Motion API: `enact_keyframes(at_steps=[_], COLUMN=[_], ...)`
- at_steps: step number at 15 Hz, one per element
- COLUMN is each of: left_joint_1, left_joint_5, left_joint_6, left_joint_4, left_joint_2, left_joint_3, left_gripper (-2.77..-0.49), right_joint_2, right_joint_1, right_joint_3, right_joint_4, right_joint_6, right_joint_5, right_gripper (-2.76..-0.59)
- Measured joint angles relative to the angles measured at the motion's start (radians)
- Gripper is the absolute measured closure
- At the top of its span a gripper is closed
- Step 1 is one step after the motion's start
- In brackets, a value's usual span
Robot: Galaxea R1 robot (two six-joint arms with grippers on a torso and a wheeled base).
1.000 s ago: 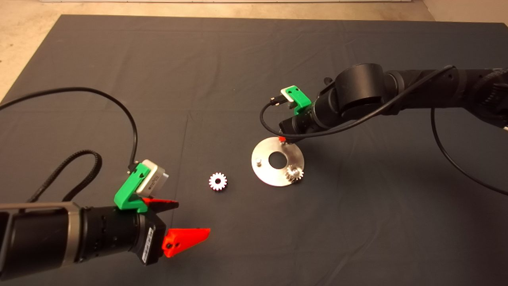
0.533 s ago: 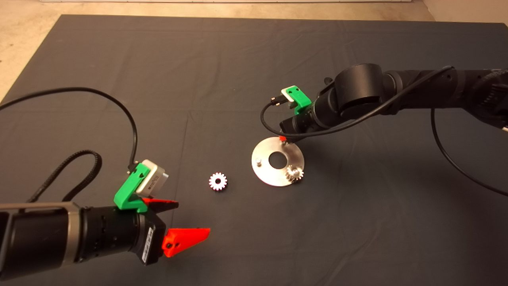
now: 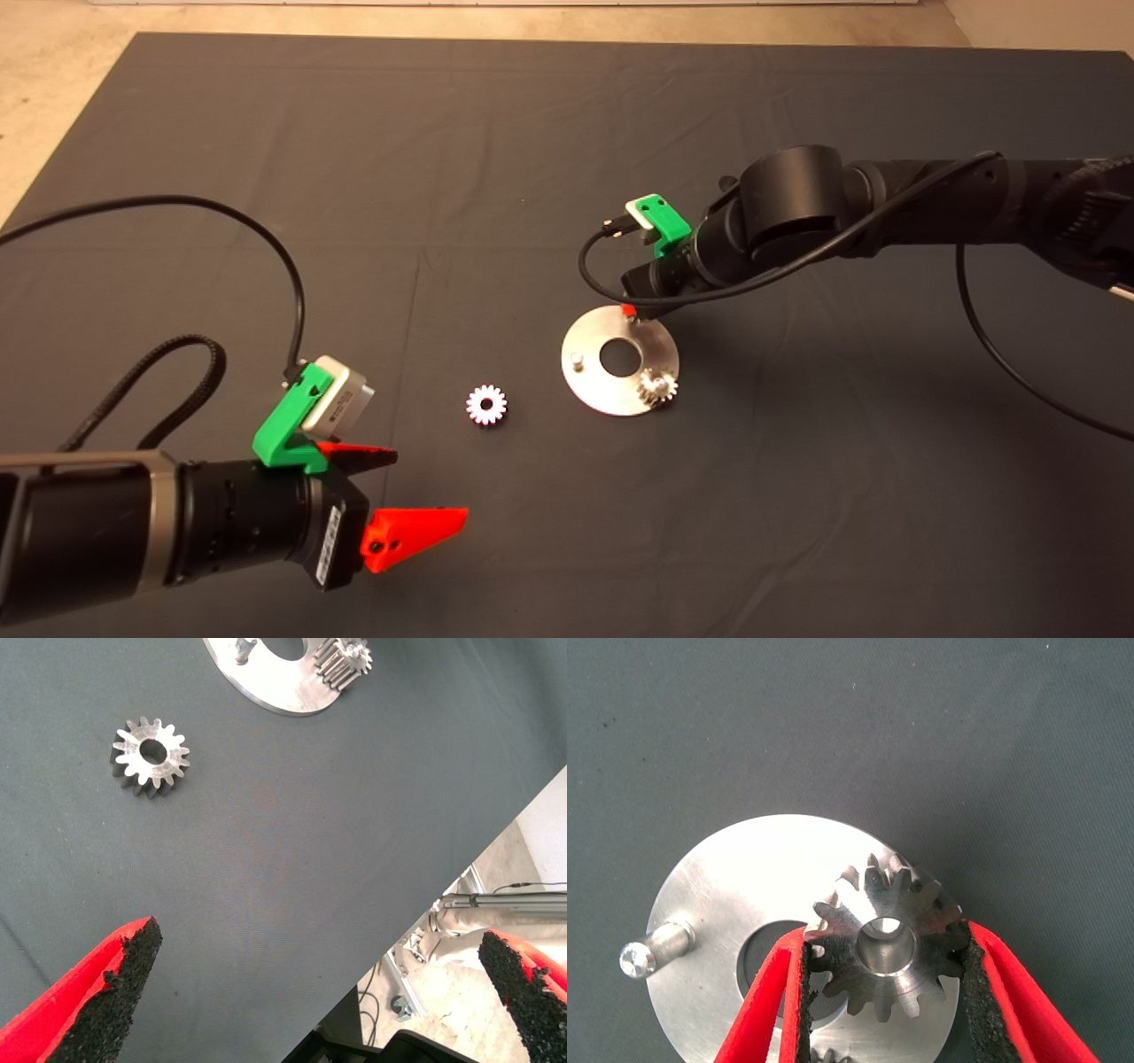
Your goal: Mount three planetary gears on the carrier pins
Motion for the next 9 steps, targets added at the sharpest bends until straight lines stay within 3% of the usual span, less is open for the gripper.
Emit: enact_keyframes(at_steps=[9], left_joint_1=[0.0], left_joint_5=[-0.003], left_joint_6=[0.0], left_joint_4=[0.0], left_joint_2=[0.0], left_joint_3=[0.0], left_gripper=[-2.62], right_joint_2=[0.012], right_joint_1=[0.0], right_joint_3=[-0.012], right_joint_4=[0.0], right_joint_6=[-0.003], right_joint_5=[-0.003], right_gripper=[-0.92])
